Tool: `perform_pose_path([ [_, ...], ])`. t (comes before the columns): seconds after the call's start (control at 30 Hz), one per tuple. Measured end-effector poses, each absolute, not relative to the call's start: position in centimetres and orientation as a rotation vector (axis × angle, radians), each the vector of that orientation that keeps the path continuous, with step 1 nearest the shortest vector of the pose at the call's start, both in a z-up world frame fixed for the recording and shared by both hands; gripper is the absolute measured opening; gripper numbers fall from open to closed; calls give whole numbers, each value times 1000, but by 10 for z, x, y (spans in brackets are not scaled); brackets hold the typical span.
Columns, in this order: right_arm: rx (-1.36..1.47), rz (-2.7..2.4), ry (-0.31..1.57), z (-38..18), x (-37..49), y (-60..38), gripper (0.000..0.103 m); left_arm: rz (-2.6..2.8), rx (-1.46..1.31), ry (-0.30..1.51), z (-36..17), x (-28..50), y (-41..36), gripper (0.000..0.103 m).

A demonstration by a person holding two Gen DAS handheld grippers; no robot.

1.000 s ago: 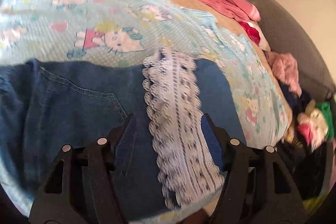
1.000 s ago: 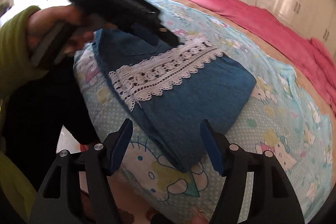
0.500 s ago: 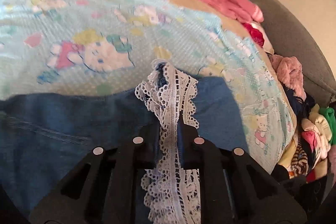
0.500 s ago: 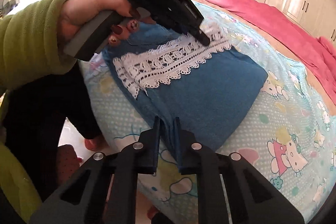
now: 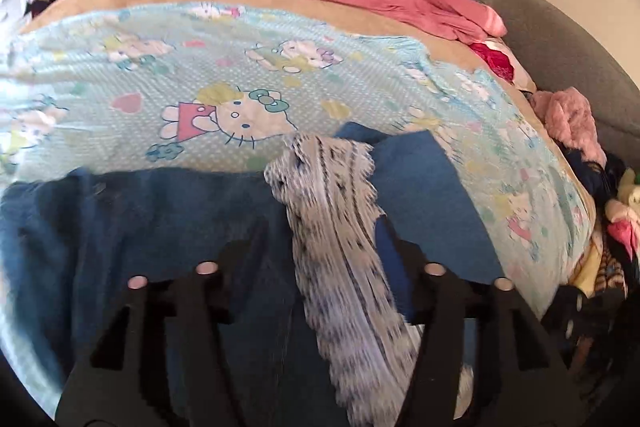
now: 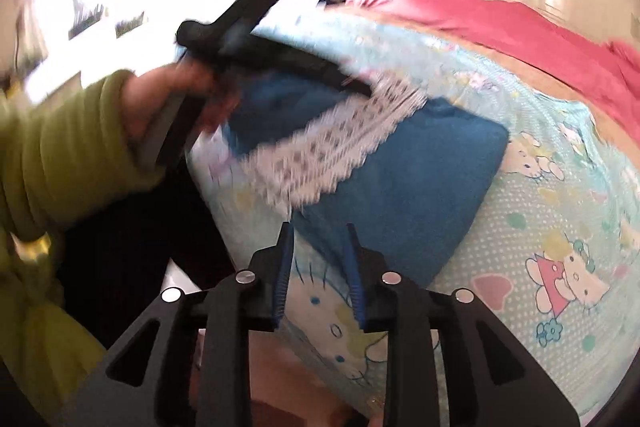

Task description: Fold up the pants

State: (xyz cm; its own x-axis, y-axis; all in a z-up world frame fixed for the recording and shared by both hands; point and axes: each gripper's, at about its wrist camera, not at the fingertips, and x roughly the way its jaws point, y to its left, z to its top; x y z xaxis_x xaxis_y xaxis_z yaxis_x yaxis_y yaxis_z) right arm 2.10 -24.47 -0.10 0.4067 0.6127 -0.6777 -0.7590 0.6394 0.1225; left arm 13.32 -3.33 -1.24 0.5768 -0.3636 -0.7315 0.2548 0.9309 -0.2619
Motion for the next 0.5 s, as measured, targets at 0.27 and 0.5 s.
perform_pose_path([
  [0.27,-235,745,771,-4,30,-251,33,-492,-311,991,-26,60,-23,51],
  [0.5,-260,695,828,-26,38,-243,41,-470,-322,1047,-50,53,-41,32],
])
